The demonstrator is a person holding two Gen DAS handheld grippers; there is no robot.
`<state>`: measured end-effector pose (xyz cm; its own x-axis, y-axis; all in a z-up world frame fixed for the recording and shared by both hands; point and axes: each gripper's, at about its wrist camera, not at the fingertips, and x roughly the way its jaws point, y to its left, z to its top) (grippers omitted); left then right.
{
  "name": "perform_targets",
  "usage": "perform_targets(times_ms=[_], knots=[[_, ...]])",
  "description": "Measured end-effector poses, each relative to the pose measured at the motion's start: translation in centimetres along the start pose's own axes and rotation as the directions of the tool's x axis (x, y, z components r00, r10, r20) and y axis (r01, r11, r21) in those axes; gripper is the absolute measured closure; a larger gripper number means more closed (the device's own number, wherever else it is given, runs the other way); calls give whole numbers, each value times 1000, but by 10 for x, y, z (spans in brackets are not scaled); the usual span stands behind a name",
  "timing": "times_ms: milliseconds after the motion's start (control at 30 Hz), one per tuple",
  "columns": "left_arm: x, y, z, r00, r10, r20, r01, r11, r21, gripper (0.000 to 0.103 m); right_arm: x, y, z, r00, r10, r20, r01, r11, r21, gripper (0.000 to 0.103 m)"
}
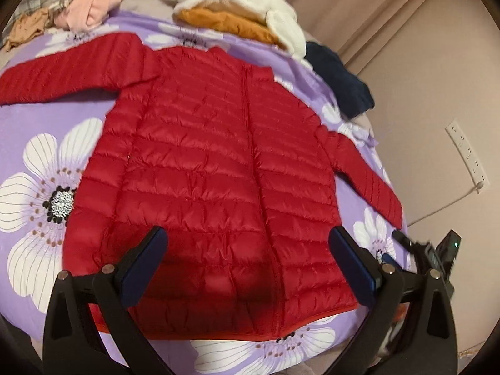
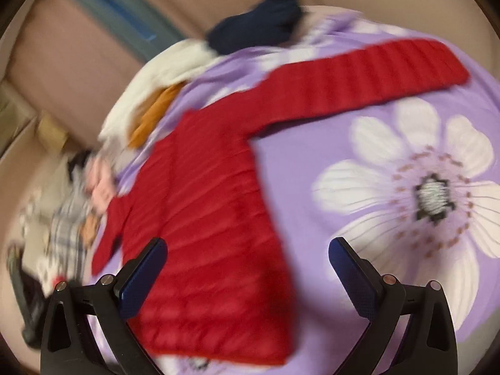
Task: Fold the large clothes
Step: 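Move the right tool to the red jacket's sleeve cuff nearest it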
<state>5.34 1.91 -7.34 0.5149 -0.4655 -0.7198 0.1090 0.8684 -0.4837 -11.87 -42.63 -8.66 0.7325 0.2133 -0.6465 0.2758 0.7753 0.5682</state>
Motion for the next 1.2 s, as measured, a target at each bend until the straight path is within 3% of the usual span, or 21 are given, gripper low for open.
perform_targets(times_ms=[133, 233, 333, 533, 667, 767, 867, 933, 1100, 1200], knots=[[12, 8, 4, 998, -5, -64, 4, 1000, -15, 0, 2, -48, 28, 997, -53, 54, 46, 990, 135, 1], [16, 18, 10, 998, -21, -66, 17, 998, -56, 0, 1, -80, 48, 991, -93, 91, 69, 968, 241, 1], [21, 23, 18, 998, 17, -63, -21, 997, -70, 0, 3, -102, 63, 983, -130, 132, 87, 954, 286, 1], [37, 25, 30, 995, 56, -80, -62, 995, -73, 0, 12, -136, 93, 969, -67, 237, -34, 916, 401, 1], [46, 21, 36, 994, 76, -85, -80, 996, -46, 0, 16, -152, 104, 944, -11, 329, -158, 862, 481, 1], [49, 17, 40, 993, 82, -85, -85, 996, -30, 0, 18, -158, 111, 925, -12, 380, -201, 834, 514, 2], [53, 14, 43, 992, 89, -86, -91, 996, -15, 0, 20, -166, 114, 923, -39, 383, -193, 812, 550, 20], [56, 12, 44, 992, 89, -88, -90, 996, -10, 0, 23, -171, 114, 932, -60, 357, -167, 804, 571, 42], [63, 9, 46, 991, 79, -108, -80, 997, -1, 0, 23, -182, 116, 943, -123, 308, -86, 806, 585, 81], [64, 9, 49, 991, 66, -120, -67, 998, -7, 0, 14, -174, 117, 940, -147, 308, -50, 834, 549, 91]])
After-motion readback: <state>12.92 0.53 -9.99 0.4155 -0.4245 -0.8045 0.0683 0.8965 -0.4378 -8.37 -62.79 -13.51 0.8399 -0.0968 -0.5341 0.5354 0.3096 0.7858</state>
